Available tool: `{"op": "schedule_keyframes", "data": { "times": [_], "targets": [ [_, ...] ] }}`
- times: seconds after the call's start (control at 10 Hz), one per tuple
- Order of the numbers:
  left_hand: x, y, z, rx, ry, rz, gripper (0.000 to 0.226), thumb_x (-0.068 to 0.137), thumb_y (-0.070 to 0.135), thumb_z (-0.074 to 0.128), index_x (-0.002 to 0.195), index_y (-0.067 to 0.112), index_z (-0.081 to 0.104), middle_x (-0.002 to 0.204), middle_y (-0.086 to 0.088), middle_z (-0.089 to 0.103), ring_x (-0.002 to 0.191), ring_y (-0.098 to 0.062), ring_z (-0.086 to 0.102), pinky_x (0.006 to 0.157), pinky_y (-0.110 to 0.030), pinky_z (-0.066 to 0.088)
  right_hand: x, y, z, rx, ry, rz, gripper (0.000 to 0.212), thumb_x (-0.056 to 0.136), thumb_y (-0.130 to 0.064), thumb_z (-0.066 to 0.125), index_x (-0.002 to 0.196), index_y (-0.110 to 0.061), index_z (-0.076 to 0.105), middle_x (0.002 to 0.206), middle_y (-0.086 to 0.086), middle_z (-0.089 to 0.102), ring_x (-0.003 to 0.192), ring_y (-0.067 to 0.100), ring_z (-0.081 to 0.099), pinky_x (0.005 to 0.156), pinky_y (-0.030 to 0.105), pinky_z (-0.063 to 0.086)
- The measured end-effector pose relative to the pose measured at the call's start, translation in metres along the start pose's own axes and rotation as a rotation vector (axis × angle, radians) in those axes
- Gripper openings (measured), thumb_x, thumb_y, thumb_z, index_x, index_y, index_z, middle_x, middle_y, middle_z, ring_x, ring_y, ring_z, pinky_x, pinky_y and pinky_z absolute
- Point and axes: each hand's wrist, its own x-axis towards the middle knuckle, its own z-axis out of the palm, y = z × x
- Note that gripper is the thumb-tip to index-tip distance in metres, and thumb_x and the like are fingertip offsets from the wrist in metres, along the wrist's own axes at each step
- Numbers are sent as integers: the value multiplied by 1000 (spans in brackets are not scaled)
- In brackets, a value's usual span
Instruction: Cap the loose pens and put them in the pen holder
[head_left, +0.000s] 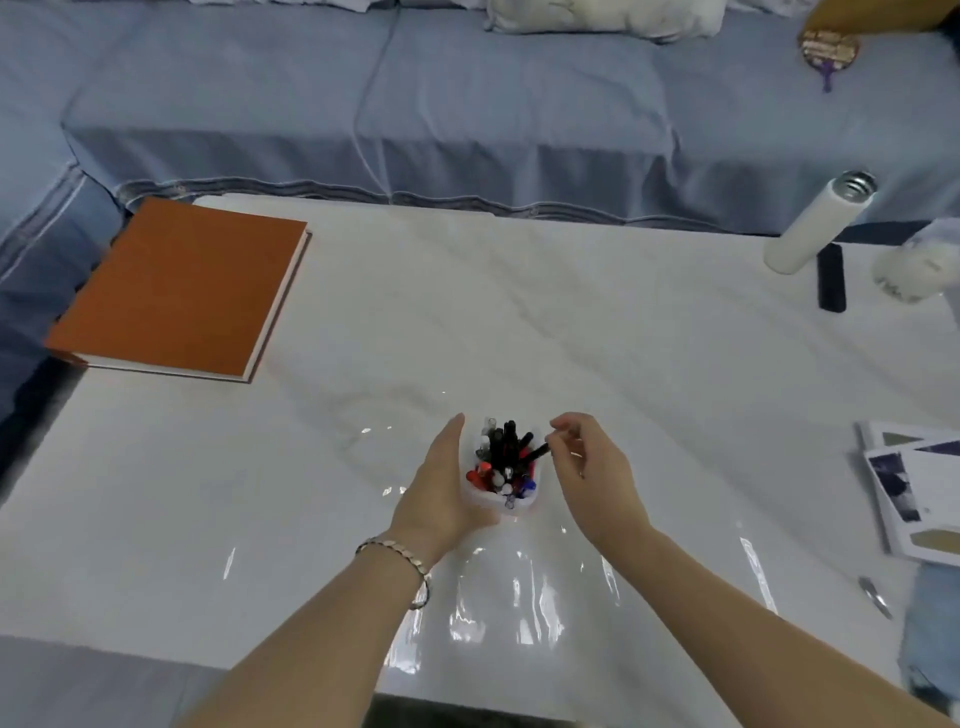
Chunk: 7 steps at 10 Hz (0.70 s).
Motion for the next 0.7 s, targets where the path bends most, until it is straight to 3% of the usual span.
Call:
{"op": "schedule_keyframes", "data": {
  "times": [0.1,0.2,0.3,0.4,0.5,0.7],
  "targets": [
    [21,-3,-1,-11,-82,17,95,73,10,74,140,31,10,124,19,38,98,24,43,75,6,29,5,4,4,-81,-49,9,21,93,-14,46,112,-22,52,94,-9,60,91,8,59,78,11,43],
    [46,-12,5,139,-148,67,81,62,13,78,120,41,29,100,22,47,94,-9,55,80,-19,46,5,18,10,-312,-49,-52,19,92,-16,52,108,-20,59,97,-2,68,89,17,63,77,23,47],
    [60,-21,7,143,-104,76,68,56,25,81,101,46,35,91,25,53,87,-5,55,78,-23,44,1,25,20,-366,86,-103,25,90,-18,54,113,-17,65,102,0,69,93,13,61,81,18,44],
    [62,-21,6,164,-95,102,69,56,32,80,108,43,37,101,24,53,93,-5,55,77,-22,42,3,26,29,-434,62,-97,32,91,-21,46,118,-18,62,102,3,62,86,16,58,75,21,42],
    [61,-22,5,155,-103,88,63,58,32,79,99,48,34,99,24,54,94,-6,56,78,-25,44,8,18,37,-414,-30,6,31,93,-11,47,121,-17,59,101,7,60,93,22,55,77,18,36],
    [62,-22,6,175,-126,88,64,65,29,72,115,40,34,105,22,54,91,-9,56,77,-25,44,14,10,36,-477,-18,282,37,90,-5,41,123,-20,48,114,4,64,102,22,57,80,27,43]
  ]
}}
